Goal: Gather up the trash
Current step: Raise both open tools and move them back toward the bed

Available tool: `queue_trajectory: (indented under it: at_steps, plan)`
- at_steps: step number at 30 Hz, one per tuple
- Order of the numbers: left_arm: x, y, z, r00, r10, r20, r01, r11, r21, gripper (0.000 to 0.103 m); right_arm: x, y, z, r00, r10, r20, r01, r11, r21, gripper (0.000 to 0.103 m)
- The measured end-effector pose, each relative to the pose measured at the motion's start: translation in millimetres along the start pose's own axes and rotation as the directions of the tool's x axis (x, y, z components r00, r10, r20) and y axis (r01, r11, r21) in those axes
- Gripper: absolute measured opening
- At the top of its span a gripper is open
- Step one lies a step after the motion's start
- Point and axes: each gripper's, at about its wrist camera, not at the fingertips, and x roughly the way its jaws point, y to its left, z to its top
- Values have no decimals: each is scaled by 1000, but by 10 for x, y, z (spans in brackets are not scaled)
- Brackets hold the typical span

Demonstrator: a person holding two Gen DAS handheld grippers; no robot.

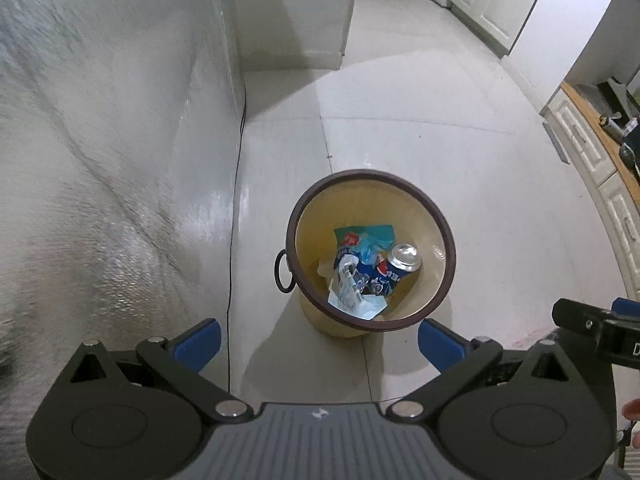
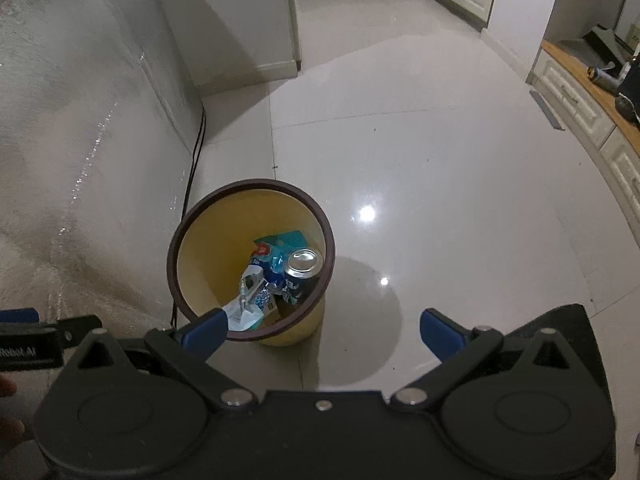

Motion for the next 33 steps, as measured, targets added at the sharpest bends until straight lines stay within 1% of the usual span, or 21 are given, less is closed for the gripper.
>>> queue_trajectory:
  at_steps: [6, 9, 13, 17, 21, 24, 27, 30, 33]
  plan:
    - [-363, -46, -95, 999, -6, 44, 5, 1000, 21, 103, -334, 0, -92, 999, 21, 46, -20, 1000, -13, 103]
    - [-546, -72, -134, 998, -18, 66, 17, 999, 29, 103, -557, -4, -148, 995, 52, 79, -51, 999, -16, 103]
    - [-827, -98, -194, 995, -33, 94, 29, 999, 42, 103, -848, 8, -189, 992, 40, 122, -38, 999, -19, 103]
    - [-1116, -110, -227, 991, -42, 131, 35, 998, 51, 103, -1199, 2, -229, 984, 46, 174, -44, 999, -13, 103]
    - [-1454, -142, -262, 981, -67, 184, 57, 997, 59, 103, -1546, 1, -252, 972, 34, 233, -33, 999, -10, 103]
    - [-1723, -192, -279, 970, -84, 230, 69, 995, 72, 103, -1828, 1, -283, 959, 30, 283, -27, 1000, -17, 103]
    - [-2015, -242, -297, 954, -104, 282, 84, 993, 83, 103, -2087, 13, -304, 945, 26, 327, -20, 1000, -21, 103]
    - [-2355, -280, -324, 931, -129, 342, 102, 990, 96, 103, -2359, 33, -314, 927, 19, 376, -11, 1000, -24, 103]
    - [-2713, -285, -358, 902, -142, 407, 107, 988, 108, 103, -2626, 68, -330, 905, 24, 425, -14, 1000, -28, 103]
